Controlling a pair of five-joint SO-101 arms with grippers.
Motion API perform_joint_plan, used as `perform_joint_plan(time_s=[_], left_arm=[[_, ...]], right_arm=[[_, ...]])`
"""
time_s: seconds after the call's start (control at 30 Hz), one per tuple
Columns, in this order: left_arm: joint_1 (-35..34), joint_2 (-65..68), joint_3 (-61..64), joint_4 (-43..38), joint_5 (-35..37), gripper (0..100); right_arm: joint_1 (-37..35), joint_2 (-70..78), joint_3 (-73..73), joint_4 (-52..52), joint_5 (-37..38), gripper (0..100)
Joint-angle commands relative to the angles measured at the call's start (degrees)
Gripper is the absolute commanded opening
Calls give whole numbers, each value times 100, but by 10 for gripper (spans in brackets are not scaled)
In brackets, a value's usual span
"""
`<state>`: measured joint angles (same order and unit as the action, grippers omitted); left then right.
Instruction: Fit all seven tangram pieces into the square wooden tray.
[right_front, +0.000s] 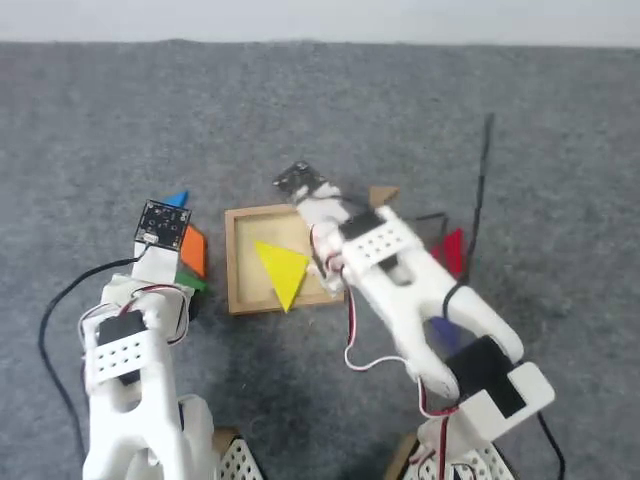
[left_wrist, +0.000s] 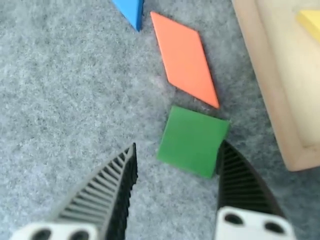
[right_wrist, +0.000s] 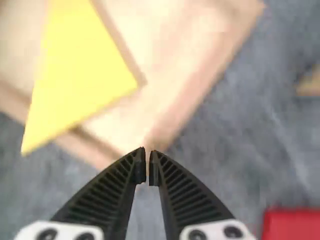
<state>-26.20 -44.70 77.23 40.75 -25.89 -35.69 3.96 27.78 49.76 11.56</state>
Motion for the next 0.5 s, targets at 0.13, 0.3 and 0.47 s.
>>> perform_joint_plan(time_s=[0.13,0.3,0.47], left_arm=[[-9,-158,-66,-114,44,247],[-9,-158,-66,-114,44,247],[-9,-158,-57,-114,44,247]], right_arm=[[-374,66,-167,-743,53,7],[-681,673,-536,-708,53,7],[-1007,646,-563,-708,53,7]])
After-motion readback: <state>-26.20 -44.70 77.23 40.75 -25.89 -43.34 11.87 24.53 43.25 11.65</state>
